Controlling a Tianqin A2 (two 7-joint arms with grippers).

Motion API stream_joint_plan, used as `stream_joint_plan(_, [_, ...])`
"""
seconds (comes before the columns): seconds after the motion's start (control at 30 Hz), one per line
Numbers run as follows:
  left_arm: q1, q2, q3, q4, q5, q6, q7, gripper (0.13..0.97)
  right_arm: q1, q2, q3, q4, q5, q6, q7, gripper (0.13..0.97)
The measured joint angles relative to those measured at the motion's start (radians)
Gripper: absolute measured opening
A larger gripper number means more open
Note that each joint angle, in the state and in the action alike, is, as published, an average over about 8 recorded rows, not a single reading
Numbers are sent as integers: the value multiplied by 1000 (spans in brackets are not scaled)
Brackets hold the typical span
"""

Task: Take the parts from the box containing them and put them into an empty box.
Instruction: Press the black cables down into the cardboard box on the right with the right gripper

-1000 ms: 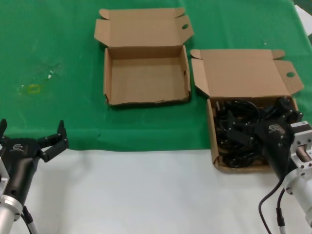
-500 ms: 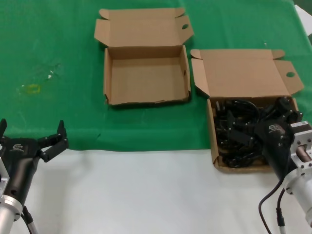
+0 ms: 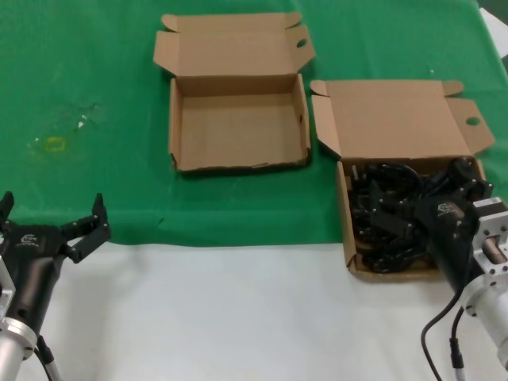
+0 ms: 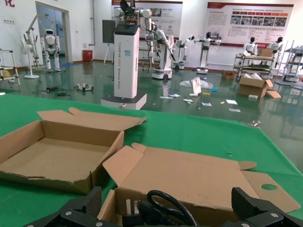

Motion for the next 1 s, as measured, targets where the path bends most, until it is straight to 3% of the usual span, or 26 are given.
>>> stream_joint_plan(0.2, [0,0,0,0,0,0,0,912,-4,1,8,5,-1,-10,-3,966])
stream_joint_plan(0.43, [0,0,0,0,0,0,0,803,3,58,-12,3,5,-22,13,966])
stream_joint_plan(0.5, [0,0,0,0,0,0,0,787,9,94,-28,4,10,-22,27,966])
stream_joint_plan(0.77, [0,0,0,0,0,0,0,591,68,307,-112,26,15,-59,114,966])
stream_joint_plan(1.0, [0,0,0,0,0,0,0,428,179,508,-181,30,-23,-242,213,966])
